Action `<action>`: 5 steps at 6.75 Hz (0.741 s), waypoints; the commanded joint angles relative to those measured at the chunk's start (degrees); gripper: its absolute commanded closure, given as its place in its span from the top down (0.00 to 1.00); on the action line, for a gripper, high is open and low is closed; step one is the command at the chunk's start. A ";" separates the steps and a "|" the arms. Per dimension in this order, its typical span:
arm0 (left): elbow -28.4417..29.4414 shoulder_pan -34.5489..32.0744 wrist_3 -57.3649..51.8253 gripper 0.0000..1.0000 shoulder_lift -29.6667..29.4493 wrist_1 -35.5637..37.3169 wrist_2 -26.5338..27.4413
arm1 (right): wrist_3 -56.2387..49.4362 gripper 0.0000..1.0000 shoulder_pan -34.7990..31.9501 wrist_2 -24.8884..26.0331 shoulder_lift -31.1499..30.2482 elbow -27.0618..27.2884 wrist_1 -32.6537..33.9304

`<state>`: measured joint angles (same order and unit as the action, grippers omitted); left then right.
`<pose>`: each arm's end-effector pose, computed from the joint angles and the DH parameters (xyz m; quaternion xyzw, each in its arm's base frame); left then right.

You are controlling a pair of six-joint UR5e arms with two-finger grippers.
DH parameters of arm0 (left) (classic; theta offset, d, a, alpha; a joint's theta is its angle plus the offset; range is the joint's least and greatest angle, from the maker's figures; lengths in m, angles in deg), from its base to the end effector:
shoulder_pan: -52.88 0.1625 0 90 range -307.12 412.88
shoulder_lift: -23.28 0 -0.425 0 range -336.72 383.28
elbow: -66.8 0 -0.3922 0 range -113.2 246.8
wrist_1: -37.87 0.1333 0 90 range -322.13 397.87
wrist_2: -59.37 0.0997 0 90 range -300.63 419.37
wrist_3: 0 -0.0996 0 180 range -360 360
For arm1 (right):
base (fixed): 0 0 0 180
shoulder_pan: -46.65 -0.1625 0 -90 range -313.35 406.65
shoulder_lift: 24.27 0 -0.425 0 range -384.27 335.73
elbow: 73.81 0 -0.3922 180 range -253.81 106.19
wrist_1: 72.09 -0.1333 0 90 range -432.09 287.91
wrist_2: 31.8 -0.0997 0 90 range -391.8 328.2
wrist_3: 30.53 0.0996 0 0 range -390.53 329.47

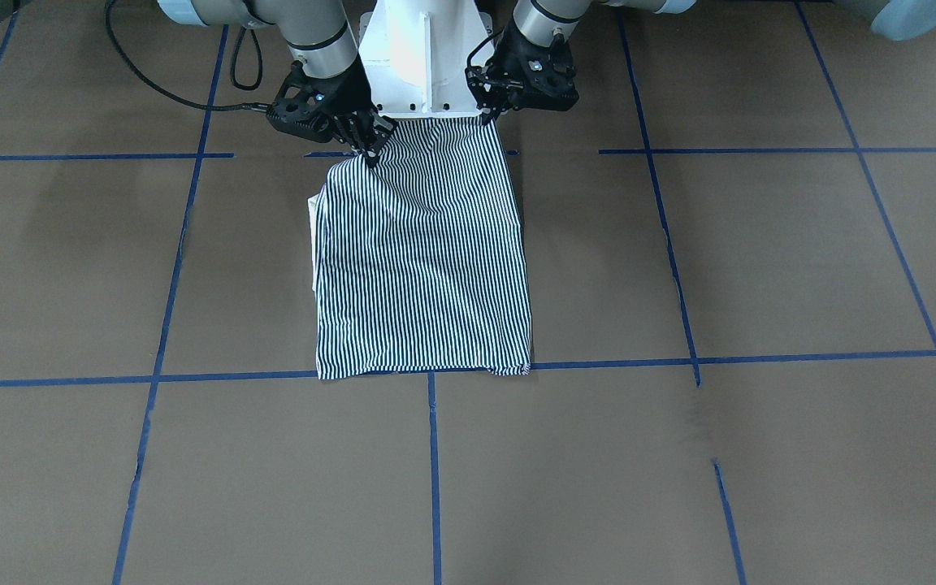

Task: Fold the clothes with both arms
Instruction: 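Push both grippers along the shirt's near edge, sliding it farther from the robot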

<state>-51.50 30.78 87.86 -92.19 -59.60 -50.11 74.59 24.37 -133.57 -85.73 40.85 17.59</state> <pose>0.4672 -0.2977 0.1876 -0.0369 0.5214 -0.0621 0.8503 -0.4899 -0.3228 0.1996 -0.0634 -0.4527 0.2410 0.8561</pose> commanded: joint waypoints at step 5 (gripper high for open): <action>11.06 -7.94 0.21 0.00 -2.83 -6.23 -0.12 | -2.37 0.00 -6.89 -0.01 6.00 -13.58 -5.84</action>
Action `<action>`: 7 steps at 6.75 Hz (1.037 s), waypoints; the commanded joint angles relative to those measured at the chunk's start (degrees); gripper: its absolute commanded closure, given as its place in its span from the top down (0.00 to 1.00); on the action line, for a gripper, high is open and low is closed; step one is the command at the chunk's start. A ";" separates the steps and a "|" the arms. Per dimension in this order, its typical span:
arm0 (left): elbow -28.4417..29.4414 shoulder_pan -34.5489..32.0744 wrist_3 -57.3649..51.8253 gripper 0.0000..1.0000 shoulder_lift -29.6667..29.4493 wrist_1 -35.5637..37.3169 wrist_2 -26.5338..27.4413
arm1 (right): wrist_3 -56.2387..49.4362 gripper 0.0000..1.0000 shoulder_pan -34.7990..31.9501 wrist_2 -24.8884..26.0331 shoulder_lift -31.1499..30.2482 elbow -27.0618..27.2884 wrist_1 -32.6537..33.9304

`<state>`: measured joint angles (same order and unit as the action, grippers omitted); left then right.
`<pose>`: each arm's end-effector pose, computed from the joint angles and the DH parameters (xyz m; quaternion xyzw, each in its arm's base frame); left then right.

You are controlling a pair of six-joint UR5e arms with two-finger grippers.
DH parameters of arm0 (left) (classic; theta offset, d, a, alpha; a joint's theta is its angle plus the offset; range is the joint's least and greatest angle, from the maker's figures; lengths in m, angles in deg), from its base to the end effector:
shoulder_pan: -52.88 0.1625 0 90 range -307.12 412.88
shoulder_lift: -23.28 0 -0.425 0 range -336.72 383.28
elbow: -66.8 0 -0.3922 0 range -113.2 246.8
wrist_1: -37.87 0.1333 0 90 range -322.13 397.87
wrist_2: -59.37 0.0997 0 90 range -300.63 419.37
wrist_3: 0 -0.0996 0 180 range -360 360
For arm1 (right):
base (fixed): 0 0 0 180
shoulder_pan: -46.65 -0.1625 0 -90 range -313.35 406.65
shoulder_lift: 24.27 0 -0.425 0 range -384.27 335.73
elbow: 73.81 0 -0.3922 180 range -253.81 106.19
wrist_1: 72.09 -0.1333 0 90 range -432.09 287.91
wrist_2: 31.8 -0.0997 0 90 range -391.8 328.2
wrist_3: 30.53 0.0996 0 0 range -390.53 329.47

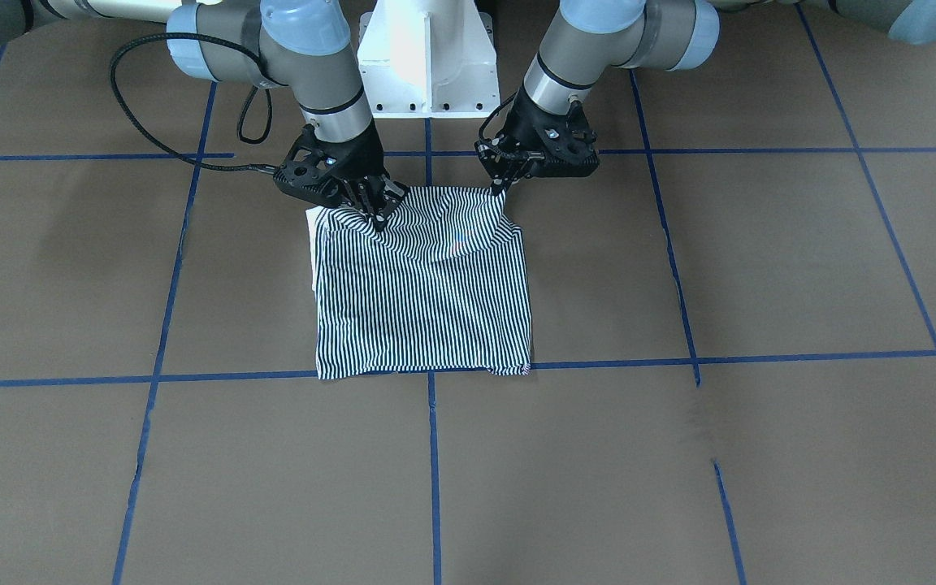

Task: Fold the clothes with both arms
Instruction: 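Push both grippers along the shirt's near edge, sliding it farther from the robot, then raise both grippers off the shirt and lift them away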

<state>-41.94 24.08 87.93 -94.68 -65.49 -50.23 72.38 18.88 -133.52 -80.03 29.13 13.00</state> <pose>0.4771 -0.3763 0.2129 -0.0108 0.5146 -0.1143 0.8497 -0.5171 -0.4001 0.2074 -0.0345 -0.4450 0.2686 0.8536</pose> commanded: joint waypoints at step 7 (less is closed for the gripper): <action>27.04 -20.24 -7.59 1.00 -8.37 -16.43 -7.07 | -18.97 1.00 -17.15 -7.34 13.75 -31.68 -11.18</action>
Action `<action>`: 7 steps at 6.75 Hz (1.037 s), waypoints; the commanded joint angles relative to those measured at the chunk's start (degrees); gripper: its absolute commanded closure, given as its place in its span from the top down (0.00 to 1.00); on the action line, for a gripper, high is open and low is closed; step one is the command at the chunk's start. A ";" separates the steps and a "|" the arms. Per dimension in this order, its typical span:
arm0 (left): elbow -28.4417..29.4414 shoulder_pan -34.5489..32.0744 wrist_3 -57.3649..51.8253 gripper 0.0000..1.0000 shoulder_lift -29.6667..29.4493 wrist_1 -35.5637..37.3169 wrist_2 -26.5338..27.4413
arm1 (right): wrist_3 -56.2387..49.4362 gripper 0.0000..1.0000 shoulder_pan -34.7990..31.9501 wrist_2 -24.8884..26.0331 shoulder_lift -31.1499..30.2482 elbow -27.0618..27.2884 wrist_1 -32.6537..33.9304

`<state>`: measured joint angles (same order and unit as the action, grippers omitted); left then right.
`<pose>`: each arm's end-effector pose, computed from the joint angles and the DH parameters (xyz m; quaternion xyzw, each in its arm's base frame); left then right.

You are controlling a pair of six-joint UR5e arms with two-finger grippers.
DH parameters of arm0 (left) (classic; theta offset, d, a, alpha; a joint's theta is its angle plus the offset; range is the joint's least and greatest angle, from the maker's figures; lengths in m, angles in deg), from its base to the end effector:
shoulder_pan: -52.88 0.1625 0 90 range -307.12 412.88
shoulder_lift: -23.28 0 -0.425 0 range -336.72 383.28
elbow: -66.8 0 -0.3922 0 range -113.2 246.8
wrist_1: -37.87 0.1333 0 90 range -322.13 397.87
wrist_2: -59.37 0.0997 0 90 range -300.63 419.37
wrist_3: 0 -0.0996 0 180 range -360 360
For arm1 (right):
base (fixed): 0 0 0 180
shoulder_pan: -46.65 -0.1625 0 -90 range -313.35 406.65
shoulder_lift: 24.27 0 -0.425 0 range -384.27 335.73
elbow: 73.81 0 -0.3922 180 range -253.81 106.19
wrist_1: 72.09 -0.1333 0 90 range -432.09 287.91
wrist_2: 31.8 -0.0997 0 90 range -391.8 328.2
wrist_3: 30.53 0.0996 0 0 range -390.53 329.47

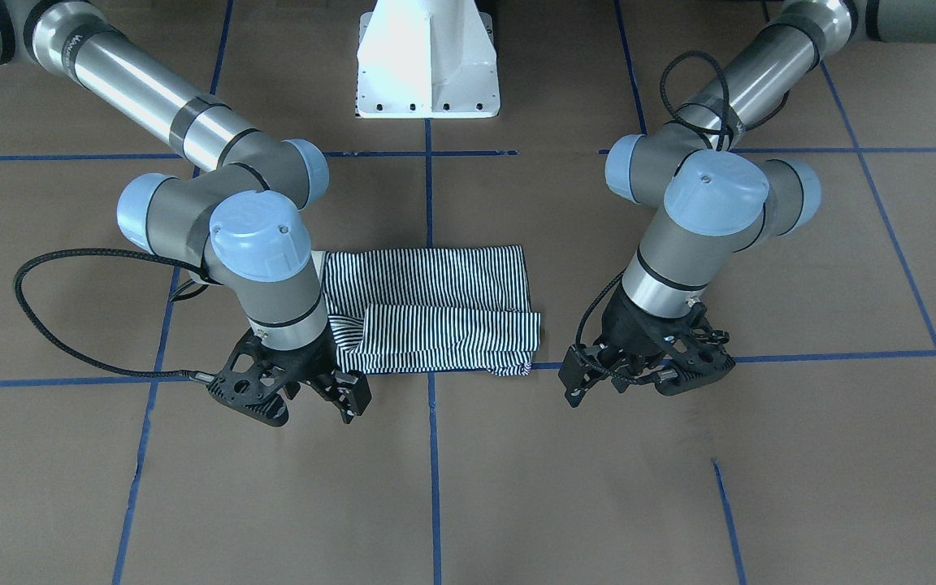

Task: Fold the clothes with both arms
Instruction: 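Raise both grippers off the shirt and lift them away, then press the right gripper down on the shirt's top while the left gripper withdraws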

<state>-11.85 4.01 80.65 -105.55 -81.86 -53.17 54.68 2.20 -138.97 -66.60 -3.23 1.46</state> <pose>0.4189 -0.6243 0.2786 0.0785 0.4937 -0.2030 0.8419 -0.4965 -0.6326 0.2606 0.0311 -0.3993 0.2568 0.8795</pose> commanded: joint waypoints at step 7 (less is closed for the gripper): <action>-24.36 -1.74 -12.87 1.00 14.21 17.42 -3.57 | -14.37 1.00 15.33 9.08 3.99 14.60 22.16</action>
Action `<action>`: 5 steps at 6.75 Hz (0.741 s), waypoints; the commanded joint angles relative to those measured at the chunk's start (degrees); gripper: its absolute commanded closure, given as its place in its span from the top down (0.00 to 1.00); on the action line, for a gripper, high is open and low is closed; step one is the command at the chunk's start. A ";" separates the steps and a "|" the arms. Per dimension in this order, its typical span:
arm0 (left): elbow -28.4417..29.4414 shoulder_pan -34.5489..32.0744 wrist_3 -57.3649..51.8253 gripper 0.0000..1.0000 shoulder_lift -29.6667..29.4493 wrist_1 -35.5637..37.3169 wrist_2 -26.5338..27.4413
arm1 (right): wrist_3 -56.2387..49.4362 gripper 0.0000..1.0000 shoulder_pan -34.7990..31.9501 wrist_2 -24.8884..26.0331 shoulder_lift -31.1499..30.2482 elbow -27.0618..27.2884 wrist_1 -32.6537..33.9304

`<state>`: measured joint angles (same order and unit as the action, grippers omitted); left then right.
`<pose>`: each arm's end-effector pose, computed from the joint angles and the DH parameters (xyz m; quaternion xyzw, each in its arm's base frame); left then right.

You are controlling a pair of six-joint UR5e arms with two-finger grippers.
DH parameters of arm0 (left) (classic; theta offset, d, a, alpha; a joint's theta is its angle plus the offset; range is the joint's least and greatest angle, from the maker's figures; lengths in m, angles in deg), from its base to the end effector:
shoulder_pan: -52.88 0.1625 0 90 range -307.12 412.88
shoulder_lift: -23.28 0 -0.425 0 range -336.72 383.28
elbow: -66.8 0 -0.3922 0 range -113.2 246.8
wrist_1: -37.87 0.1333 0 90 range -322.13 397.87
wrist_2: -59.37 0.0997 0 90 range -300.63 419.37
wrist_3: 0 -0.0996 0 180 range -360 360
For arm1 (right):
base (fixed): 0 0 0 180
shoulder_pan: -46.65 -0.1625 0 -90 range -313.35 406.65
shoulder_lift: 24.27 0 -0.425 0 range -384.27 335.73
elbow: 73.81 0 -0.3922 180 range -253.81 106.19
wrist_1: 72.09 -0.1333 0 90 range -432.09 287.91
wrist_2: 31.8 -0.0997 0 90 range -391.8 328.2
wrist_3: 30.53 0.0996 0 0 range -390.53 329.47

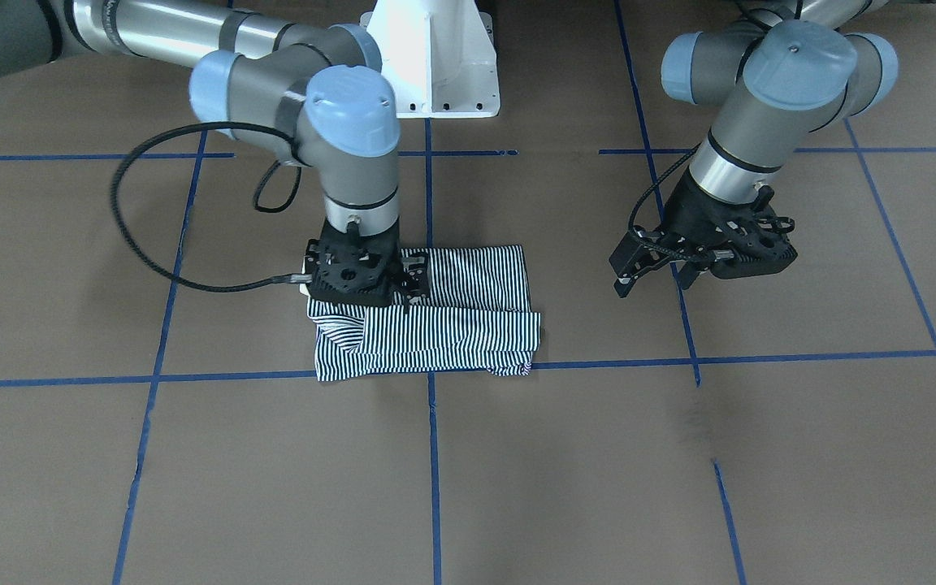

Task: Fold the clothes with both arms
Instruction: 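Press the right gripper down on the shirt's top while the left gripper withdraws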

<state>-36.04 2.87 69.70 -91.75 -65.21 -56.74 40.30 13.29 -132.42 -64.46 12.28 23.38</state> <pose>0.3310 -0.5338 0.2857 0.0745 0.4600 -0.1316 0.8750 -0.5523 -0.5013 0.1650 0.0744 -0.3470 0.0837 0.9312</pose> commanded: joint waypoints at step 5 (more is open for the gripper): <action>-0.96 -1.58 -2.28 1.00 1.55 0.95 -0.34 | -5.24 1.00 6.55 4.38 11.80 -21.49 -4.41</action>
<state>-36.94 1.45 67.42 -90.27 -64.31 -56.94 36.74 19.87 -128.13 -52.93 -7.51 19.70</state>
